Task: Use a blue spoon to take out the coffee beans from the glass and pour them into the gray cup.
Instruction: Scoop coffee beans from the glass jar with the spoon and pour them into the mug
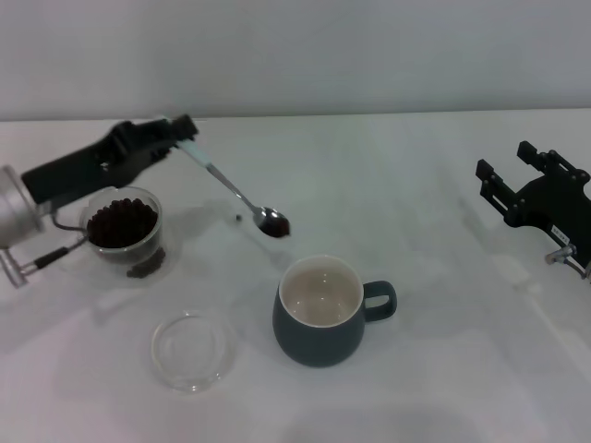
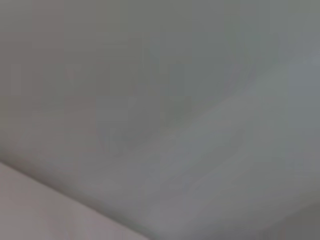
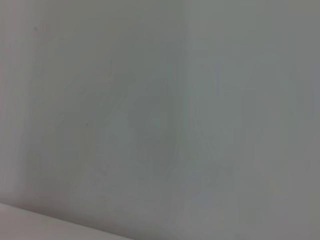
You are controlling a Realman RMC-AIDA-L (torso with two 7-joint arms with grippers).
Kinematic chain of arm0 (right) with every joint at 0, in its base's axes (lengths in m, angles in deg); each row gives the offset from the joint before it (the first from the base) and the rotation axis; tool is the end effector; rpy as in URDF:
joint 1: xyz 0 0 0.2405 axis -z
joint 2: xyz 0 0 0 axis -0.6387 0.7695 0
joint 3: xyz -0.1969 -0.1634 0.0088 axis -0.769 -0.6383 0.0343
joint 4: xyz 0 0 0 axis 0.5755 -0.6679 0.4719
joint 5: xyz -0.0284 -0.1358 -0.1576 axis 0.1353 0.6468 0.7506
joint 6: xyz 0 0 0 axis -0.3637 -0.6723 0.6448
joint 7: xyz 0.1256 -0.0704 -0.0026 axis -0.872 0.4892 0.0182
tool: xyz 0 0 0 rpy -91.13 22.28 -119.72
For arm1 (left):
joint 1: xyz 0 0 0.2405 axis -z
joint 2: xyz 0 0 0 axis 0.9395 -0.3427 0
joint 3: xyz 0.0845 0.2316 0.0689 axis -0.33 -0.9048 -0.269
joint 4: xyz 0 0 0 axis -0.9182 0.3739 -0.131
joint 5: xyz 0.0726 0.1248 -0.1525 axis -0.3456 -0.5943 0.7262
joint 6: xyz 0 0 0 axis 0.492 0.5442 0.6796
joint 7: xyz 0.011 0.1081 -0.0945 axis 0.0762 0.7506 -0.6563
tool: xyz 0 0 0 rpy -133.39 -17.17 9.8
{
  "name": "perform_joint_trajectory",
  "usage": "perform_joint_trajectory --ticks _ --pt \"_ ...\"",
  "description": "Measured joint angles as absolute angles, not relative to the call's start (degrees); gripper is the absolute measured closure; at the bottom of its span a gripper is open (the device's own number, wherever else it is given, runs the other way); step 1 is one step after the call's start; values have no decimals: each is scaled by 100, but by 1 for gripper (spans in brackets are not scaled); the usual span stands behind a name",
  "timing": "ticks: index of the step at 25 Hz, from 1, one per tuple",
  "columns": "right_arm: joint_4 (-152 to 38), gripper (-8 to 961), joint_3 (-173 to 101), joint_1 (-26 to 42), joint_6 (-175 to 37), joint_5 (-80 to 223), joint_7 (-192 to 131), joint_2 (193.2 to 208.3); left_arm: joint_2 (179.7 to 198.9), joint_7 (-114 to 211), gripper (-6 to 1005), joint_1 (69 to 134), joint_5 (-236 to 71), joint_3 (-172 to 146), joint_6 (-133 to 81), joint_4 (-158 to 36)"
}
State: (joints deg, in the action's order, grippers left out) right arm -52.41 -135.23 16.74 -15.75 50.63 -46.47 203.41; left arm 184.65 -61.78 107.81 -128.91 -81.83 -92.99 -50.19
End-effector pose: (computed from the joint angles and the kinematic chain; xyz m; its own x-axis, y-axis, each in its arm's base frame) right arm 0.3499 0.3236 -0.0106 0.7759 -0.0828 -0.6254 -0.6131 -0.3320 -0.7168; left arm -0.2418 0.3813 -0.0011 0.0474 0.7477 0.6623 0.8484 -0.3801 0.3684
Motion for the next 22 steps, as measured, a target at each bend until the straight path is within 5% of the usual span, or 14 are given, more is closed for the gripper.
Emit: perform_joint_trajectory --ticks 22 --pt "-5223 289 -13575 1693 -1604 5036 -4662 20358 18820 -5734 867 11066 -14146 -8191 -9046 -4650"
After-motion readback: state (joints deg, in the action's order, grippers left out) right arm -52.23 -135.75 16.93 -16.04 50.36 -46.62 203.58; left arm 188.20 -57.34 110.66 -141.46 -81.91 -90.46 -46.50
